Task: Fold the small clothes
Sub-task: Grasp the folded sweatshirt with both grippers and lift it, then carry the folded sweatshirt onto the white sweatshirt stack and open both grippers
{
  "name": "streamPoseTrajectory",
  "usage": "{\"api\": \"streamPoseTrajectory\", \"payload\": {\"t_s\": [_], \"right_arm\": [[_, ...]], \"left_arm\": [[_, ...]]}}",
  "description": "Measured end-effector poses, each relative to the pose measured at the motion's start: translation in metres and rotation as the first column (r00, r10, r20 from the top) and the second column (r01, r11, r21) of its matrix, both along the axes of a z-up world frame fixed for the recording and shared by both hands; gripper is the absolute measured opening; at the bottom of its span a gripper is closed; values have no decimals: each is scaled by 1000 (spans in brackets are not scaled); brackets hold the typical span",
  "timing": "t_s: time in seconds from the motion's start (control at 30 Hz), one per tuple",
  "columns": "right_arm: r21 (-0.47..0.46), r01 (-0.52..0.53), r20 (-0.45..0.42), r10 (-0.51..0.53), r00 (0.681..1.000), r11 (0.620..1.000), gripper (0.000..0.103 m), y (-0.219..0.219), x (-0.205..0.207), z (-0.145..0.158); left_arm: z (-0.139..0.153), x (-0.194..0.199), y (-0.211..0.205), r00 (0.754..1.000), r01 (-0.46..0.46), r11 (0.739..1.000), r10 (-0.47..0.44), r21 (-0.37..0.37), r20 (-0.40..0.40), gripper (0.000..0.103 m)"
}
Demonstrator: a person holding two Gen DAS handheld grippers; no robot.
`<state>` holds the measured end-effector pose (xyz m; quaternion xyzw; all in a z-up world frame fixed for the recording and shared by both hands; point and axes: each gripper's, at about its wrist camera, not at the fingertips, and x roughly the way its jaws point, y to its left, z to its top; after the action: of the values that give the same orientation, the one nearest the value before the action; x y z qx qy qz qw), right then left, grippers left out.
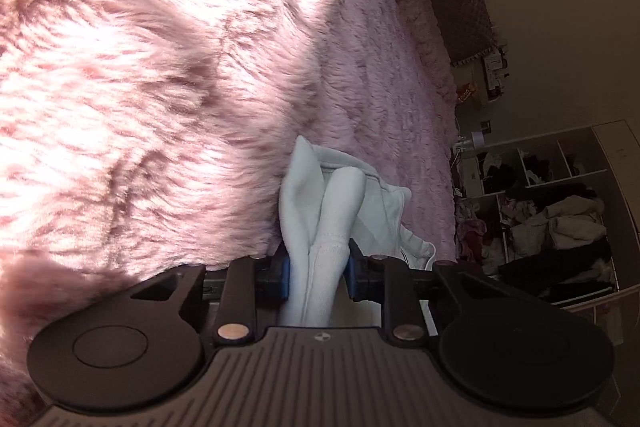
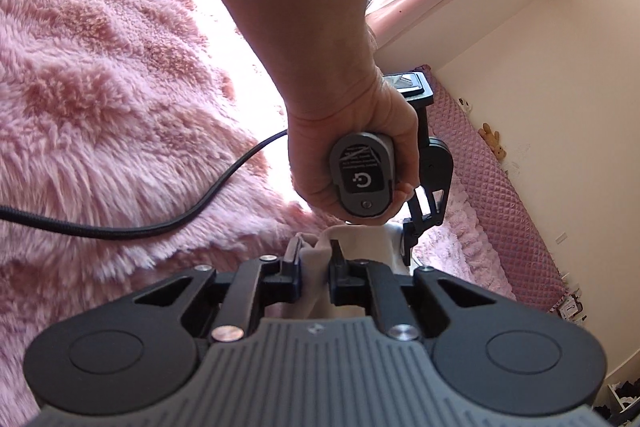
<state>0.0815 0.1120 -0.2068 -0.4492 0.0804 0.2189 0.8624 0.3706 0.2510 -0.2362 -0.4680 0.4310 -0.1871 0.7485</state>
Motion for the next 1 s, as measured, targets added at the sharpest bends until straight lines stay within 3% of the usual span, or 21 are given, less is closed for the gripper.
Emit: {"api": "streamPoseTrajectory", "payload": {"t_s": [0.17,0.43,0.77,1.0], "right_arm": [[77,36,-10,-36,999,996,5,-11,3,30],[184,117,-3,-118,993,976,5,-54,-5,72],[328,285,-25,-293,956,901,5,-164,-8,103],[391,422,-27,-449,893,818,5,-249,-12,110]], "left_arm": [[21,-7,-5,999,-35,999,35,-7,28,19],[69,-9,-37,998,-31,999,30,16,59,17],[116,-6,-137,991,-33,996,22,85,135,17],[129,7,-242,975,92,980,-125,179,184,17]]}}
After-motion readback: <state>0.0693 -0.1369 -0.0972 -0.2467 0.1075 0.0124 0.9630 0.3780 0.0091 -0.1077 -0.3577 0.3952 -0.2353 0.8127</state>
